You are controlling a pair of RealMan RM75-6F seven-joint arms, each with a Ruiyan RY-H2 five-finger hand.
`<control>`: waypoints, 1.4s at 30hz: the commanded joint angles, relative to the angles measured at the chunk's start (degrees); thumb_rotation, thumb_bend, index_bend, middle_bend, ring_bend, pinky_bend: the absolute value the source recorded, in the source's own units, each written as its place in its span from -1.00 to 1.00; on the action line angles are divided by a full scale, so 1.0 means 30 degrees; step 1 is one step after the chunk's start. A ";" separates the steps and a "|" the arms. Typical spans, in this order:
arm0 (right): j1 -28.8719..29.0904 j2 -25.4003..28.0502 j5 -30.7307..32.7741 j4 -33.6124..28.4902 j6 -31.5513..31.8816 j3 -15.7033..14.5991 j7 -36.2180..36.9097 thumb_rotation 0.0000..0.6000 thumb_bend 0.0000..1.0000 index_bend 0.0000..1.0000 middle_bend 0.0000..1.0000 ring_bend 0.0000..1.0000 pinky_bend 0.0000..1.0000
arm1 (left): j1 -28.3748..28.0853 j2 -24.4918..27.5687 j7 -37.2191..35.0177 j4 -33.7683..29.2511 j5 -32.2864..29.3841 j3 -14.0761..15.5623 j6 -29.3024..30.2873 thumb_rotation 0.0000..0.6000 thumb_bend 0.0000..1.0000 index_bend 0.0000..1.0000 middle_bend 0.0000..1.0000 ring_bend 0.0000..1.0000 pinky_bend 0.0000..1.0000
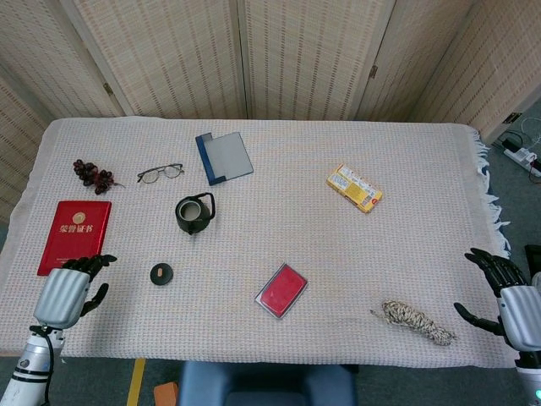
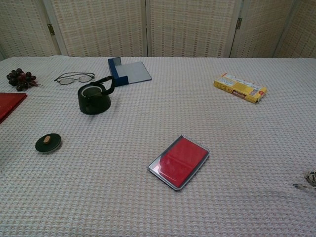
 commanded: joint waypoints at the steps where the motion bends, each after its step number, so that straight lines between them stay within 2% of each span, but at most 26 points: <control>1: 0.0031 -0.0031 0.0046 -0.0020 -0.0083 0.0010 -0.0063 1.00 -0.58 -0.66 -0.65 -0.66 -0.71 | -0.1013 -0.0141 -0.0461 0.0416 0.0304 -0.0019 -0.1319 1.00 -0.44 -0.36 0.20 0.33 0.46; 6: 0.0143 -0.0014 0.0144 -0.0072 -0.0331 0.0040 -0.0134 1.00 -0.58 -0.66 -0.65 -0.67 -0.71 | -0.2334 -0.0438 -0.0294 0.0615 0.0311 -0.0101 -0.3118 1.00 -0.44 -0.36 0.50 0.59 0.73; 12: 0.0139 0.0001 0.0254 -0.0125 -0.0459 0.0017 -0.0182 1.00 -0.58 -0.63 -0.65 -0.69 -0.71 | -0.3709 -0.1005 0.0242 0.1050 0.0255 0.0087 -0.5182 1.00 -0.49 -0.40 0.66 0.74 0.94; 23: -0.0036 -0.0112 0.0450 0.0080 -0.0419 -0.0031 0.0066 1.00 -0.58 -0.63 -0.64 -0.70 -0.71 | -0.5103 -0.2486 0.2074 0.1911 -0.2351 -0.0087 -0.8050 1.00 -0.50 -0.50 0.74 0.80 0.97; 29: -0.0086 -0.0154 0.0527 0.0167 -0.0437 -0.0028 0.0123 1.00 -0.58 -0.63 -0.64 -0.70 -0.71 | -0.5504 -0.2850 0.2742 0.2142 -0.3935 -0.0229 -0.8950 1.00 -0.51 -0.64 0.74 0.80 0.97; 42: 0.0017 -0.0269 0.0579 0.0383 -0.0706 -0.0011 0.0302 1.00 -0.58 -0.63 -0.64 -0.70 -0.71 | -0.5959 -0.3328 0.2990 0.3145 -0.5862 0.0001 -0.9944 1.00 -0.52 -0.53 0.74 0.80 0.97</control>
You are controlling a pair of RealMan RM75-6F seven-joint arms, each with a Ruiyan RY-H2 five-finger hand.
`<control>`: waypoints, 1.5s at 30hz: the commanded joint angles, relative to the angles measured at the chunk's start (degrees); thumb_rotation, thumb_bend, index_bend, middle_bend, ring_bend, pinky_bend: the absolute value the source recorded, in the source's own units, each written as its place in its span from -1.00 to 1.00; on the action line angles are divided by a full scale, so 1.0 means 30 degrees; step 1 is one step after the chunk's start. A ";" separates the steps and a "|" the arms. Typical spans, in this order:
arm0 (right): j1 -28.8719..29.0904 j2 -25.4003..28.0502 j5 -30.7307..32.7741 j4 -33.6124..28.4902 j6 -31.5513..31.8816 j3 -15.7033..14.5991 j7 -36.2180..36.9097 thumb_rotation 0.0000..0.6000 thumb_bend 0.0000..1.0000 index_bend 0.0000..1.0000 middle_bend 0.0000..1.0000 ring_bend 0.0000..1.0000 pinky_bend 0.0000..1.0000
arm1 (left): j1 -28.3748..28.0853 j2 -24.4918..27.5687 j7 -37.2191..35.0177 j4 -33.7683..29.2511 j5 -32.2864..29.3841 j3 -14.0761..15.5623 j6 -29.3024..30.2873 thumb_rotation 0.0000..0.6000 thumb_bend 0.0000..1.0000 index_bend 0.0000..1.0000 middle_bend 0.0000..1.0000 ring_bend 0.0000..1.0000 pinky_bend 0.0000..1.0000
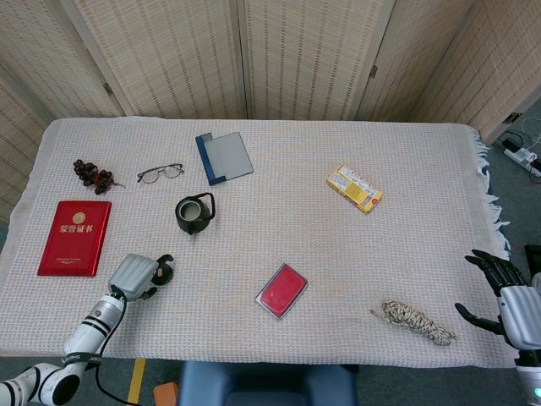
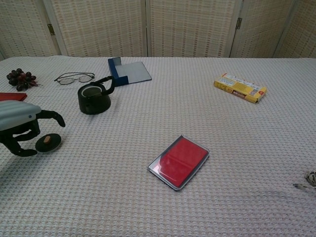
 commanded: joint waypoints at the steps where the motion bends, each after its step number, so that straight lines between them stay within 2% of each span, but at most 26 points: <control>1: 0.0004 -0.0017 0.0032 0.0030 -0.0042 -0.0004 0.0020 1.00 -0.58 -0.63 -0.64 -0.70 -0.71 | -0.0144 -0.0142 0.0077 0.0178 -0.0238 0.0010 -0.0149 1.00 -0.53 -0.52 0.74 0.80 0.97; 8: -0.0076 -0.0153 0.0174 0.0264 -0.0054 -0.0004 0.0199 1.00 -0.58 -0.63 -0.64 -0.70 -0.71 | -0.0635 -0.0120 0.0599 0.0063 -0.1417 -0.0038 -0.0866 1.00 -0.52 -0.44 0.74 0.80 0.97; 22: -0.0088 -0.0419 0.0420 0.0914 -0.0232 0.0064 0.0721 1.00 -0.58 -0.63 -0.64 -0.70 -0.71 | -0.1252 -0.0641 0.1666 0.0423 -0.3227 0.0011 -0.1069 1.00 -0.53 -0.43 0.74 0.80 0.97; 37: -0.0024 -0.0453 0.0441 0.1040 -0.0394 0.0086 0.0821 1.00 -0.58 -0.62 -0.63 -0.70 -0.71 | -0.1358 -0.0980 0.1251 0.0937 -0.3399 0.0023 -0.0464 1.00 -0.52 -0.22 0.75 0.81 0.97; 45: -0.0045 -0.0344 0.0401 0.0920 -0.0337 0.0088 0.0731 1.00 -0.58 -0.61 -0.63 -0.70 -0.71 | -0.1939 0.0002 0.0296 0.0148 -0.3843 -0.1082 -0.0578 1.00 -0.52 -0.17 0.75 0.81 0.97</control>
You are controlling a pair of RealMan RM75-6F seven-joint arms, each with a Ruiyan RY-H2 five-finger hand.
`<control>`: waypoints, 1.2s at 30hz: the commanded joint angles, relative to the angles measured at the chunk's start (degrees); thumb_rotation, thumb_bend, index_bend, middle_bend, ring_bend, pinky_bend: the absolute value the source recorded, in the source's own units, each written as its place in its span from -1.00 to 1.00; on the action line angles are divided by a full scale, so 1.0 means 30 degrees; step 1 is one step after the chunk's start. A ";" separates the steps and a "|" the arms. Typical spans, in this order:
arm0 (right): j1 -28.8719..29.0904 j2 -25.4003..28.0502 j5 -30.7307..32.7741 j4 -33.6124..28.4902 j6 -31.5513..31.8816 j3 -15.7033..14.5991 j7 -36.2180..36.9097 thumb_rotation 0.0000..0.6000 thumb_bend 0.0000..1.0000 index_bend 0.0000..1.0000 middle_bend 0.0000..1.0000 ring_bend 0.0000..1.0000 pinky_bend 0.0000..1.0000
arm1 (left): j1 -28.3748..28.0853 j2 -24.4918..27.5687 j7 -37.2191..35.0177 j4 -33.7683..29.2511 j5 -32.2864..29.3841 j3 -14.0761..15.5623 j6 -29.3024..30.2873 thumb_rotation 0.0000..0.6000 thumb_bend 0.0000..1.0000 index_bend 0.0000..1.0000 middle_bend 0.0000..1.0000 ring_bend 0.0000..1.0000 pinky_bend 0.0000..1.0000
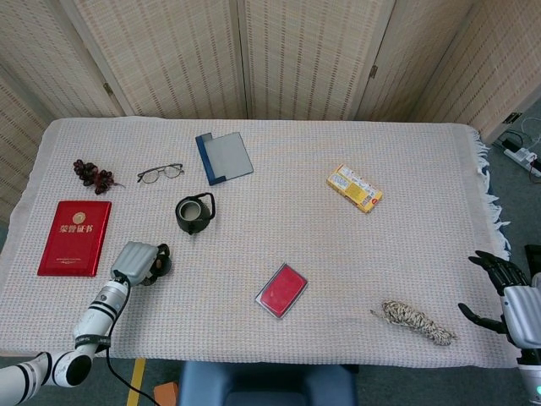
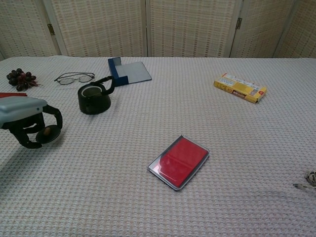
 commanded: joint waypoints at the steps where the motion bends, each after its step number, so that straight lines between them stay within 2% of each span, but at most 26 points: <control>1: -0.0016 0.0012 -0.0021 -0.0044 0.0044 0.0002 -0.0036 1.00 -0.58 -0.61 -0.63 -0.70 -0.71 | -0.0463 0.0483 -0.0255 -0.0366 -0.0368 -0.0626 -0.0155 1.00 -0.52 -0.17 0.75 0.81 0.97; 8: -0.0112 -0.0022 -0.0031 -0.0075 0.0108 -0.0065 -0.0086 1.00 -0.58 -0.61 -0.63 -0.70 -0.71 | -0.1730 0.0606 0.0298 0.0151 -0.1903 -0.1705 -0.0786 1.00 -0.52 -0.17 0.75 0.81 0.97; 17: -0.0302 0.0070 -0.0011 -0.0223 0.0320 -0.0093 -0.0216 1.00 -0.58 -0.61 -0.63 -0.70 -0.71 | -0.3659 0.0267 0.1846 0.0893 -0.4408 -0.2539 -0.1504 1.00 -0.52 -0.20 0.75 0.81 0.97; 36: -0.0458 0.0171 0.0206 -0.0460 0.0210 -0.0092 -0.0500 1.00 -0.58 -0.61 -0.63 -0.70 -0.71 | -0.7158 -0.1392 0.4363 0.3572 -0.8891 -0.2401 -0.2725 1.00 -0.52 -0.20 0.76 0.82 0.97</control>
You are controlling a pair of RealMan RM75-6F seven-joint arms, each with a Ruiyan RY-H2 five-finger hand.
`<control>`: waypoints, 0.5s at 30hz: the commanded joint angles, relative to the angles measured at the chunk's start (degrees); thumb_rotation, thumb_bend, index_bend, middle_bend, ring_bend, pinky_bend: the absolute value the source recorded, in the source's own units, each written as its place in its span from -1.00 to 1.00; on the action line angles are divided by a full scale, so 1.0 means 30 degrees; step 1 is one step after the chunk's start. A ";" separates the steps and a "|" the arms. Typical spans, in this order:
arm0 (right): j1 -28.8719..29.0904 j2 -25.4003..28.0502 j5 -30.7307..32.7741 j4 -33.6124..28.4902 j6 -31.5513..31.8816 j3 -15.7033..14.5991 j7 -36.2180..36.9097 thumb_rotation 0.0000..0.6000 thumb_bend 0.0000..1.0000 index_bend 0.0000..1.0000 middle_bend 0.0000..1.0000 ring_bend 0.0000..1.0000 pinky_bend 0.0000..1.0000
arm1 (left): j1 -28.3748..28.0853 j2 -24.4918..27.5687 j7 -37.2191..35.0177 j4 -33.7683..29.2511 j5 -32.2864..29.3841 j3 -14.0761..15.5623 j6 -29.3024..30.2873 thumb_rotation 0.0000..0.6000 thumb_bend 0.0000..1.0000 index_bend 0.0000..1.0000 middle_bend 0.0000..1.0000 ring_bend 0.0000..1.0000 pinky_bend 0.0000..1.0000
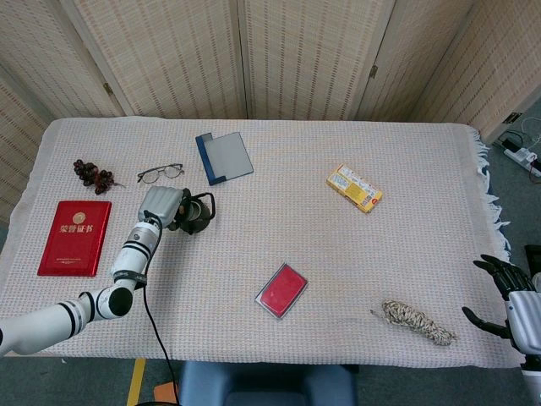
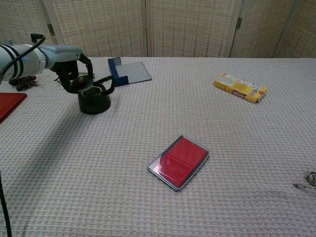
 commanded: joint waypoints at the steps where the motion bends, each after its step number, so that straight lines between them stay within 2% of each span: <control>1: -0.0005 -0.0007 0.0024 0.0007 -0.0015 0.0013 -0.0006 1.00 -0.58 -0.61 -0.63 -0.70 -0.71 | -0.0446 -0.0181 0.0290 0.0276 -0.0605 0.0116 -0.0202 1.00 -0.52 -0.20 0.76 0.82 0.97; 15: 0.0013 -0.0009 0.0115 -0.0001 -0.0167 0.0061 -0.0020 1.00 -0.58 -0.61 -0.63 -0.70 -0.71 | -0.2010 -0.1198 0.1508 0.1674 -0.2988 0.0686 -0.0205 1.00 -0.52 -0.21 0.76 0.82 0.97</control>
